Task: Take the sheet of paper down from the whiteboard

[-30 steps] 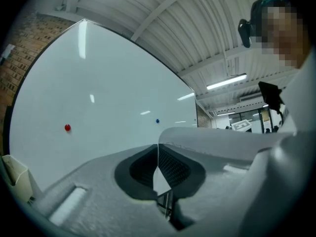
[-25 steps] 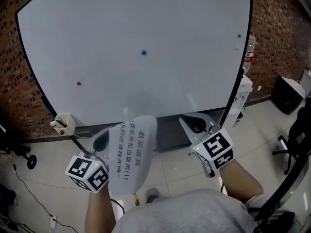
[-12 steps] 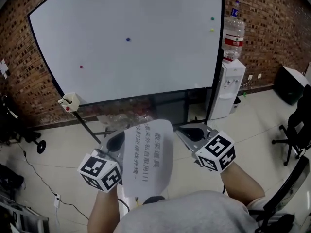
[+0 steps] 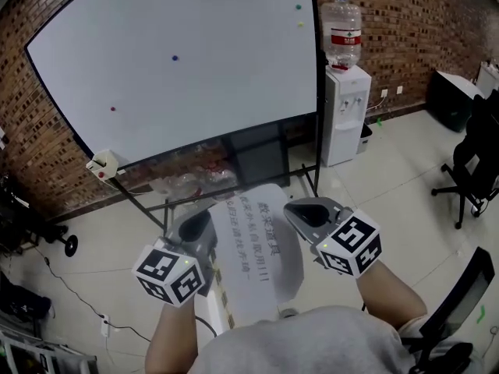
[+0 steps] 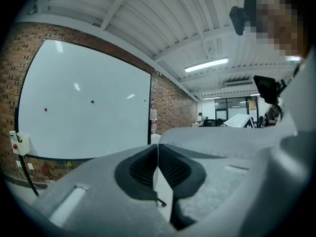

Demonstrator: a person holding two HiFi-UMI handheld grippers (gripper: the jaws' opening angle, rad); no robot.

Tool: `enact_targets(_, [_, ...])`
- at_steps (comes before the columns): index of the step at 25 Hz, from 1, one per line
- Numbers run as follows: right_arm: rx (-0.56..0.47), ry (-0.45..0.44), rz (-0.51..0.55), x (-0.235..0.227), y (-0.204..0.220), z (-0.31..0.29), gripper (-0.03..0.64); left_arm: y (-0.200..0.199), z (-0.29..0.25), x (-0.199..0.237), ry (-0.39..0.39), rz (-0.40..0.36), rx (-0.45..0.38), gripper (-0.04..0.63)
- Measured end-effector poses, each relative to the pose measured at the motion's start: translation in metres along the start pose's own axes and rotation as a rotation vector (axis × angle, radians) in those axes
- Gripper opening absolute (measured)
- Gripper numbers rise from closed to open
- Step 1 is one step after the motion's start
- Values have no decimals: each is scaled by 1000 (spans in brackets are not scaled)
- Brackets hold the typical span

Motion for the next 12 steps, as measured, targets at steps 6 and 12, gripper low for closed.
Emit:
enact_targets(6, [11, 35, -17, 57, 19, 50, 2, 22, 55, -49, 22, 27, 21, 2])
enact_targets(12, [-5, 22, 14, 120, 26, 89, 2, 33, 120, -83, -1, 22, 2, 2])
Point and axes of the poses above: the fingertips, and each gripper's own axes: z backward along the fingers, x to its left, y out of its underside, the point moved 10 cm from there along z, backward along the fingers, and after that the axes turned 4 degrees about -z, right-handed, at the moved point
